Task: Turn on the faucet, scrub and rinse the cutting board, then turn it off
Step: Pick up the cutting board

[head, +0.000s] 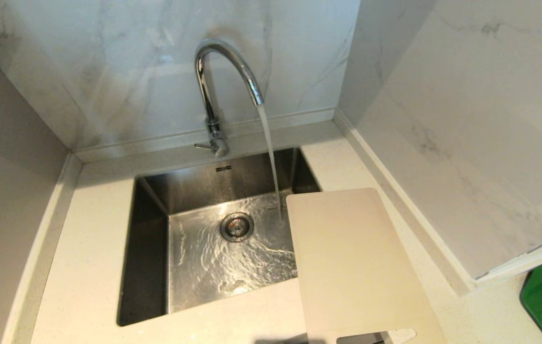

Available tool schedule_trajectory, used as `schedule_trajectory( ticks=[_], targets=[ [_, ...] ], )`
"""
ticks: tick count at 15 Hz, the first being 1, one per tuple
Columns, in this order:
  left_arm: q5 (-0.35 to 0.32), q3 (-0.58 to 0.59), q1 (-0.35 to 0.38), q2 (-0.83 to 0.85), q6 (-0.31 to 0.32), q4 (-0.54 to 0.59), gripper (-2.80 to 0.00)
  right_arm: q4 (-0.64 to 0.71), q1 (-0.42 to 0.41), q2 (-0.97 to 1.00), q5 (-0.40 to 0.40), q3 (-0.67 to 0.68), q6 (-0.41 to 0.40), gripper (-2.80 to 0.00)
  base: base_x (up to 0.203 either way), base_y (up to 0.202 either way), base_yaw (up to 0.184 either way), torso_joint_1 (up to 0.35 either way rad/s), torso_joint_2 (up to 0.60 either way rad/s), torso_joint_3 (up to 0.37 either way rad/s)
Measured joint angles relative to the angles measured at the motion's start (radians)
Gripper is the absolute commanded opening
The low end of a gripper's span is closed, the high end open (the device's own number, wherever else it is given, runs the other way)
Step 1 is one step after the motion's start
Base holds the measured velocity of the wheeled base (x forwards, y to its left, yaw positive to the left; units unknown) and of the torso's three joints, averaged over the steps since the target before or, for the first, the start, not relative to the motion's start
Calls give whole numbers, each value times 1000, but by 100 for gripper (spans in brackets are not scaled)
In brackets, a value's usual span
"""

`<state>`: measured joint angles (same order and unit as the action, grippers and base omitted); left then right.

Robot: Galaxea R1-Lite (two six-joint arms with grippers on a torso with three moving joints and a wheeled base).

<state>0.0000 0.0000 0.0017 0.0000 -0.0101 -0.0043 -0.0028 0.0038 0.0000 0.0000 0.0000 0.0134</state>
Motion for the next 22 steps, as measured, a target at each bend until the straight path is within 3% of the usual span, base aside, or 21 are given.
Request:
schedule_trajectory(
  ticks=[22],
  targets=[
    [0,0,-4,0,-1,8,-280,0,0,0,0,0,0,-280,0,0,0,0,0,0]
  ],
)
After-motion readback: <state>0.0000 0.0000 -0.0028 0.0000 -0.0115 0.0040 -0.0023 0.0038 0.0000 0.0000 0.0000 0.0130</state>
